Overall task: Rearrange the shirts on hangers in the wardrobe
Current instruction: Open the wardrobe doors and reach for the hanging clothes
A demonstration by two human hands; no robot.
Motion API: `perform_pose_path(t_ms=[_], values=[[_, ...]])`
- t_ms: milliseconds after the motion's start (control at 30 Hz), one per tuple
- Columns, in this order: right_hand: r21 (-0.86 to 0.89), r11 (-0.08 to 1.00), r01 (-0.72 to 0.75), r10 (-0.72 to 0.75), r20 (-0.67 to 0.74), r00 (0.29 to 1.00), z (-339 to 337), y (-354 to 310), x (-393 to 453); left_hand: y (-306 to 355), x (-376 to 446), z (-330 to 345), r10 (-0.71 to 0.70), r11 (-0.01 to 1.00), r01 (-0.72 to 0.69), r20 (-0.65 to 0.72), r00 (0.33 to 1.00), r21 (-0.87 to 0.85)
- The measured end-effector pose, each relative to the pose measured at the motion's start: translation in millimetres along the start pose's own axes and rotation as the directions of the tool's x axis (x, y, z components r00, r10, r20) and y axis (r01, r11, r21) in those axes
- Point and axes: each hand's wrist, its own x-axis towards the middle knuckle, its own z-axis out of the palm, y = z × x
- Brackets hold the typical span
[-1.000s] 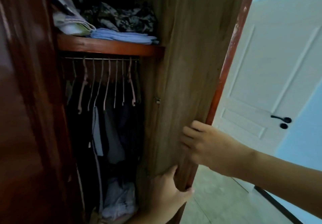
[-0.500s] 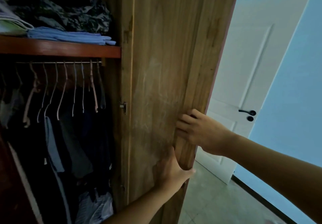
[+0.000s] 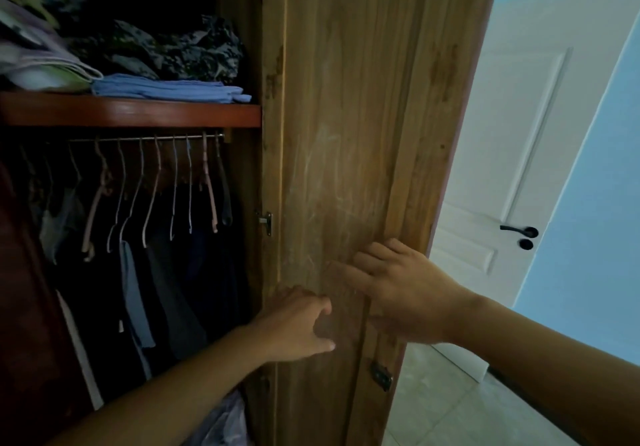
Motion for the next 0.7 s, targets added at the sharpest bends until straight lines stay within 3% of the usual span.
perform_pose_path(t_ms=[100, 300, 467, 700], values=[[0.207, 0.970, -0.130, 0.128, 0.021, 0.992, 6.8, -18.7, 25.5, -29.5, -14.9, -42.2, 0.086, 0.982, -0.089, 0.025, 0.996, 0.166], [0.624, 0.740, -0.250, 0.252, 0.087, 0.964, 20.0, -72.5, 88.9, -100.1, -63.4, -120.9, 0.080, 0.894, -0.069, -0.006, 0.997, 0.442], [0.887, 0.403, -0.225, 0.242, 0.134, 0.961, 25.8, -130.4, 159.3, -144.8, -107.4, -172.9, 0.006, 0.683, -0.041, 0.050, 0.999, 0.729], [0.977, 0.045, -0.208, 0.207, 0.195, 0.959, 33.4, -198.7, 265.9, -203.0, -147.3, -238.2, -0.194, 0.355, -0.042, 0.118, 0.974, 0.934]])
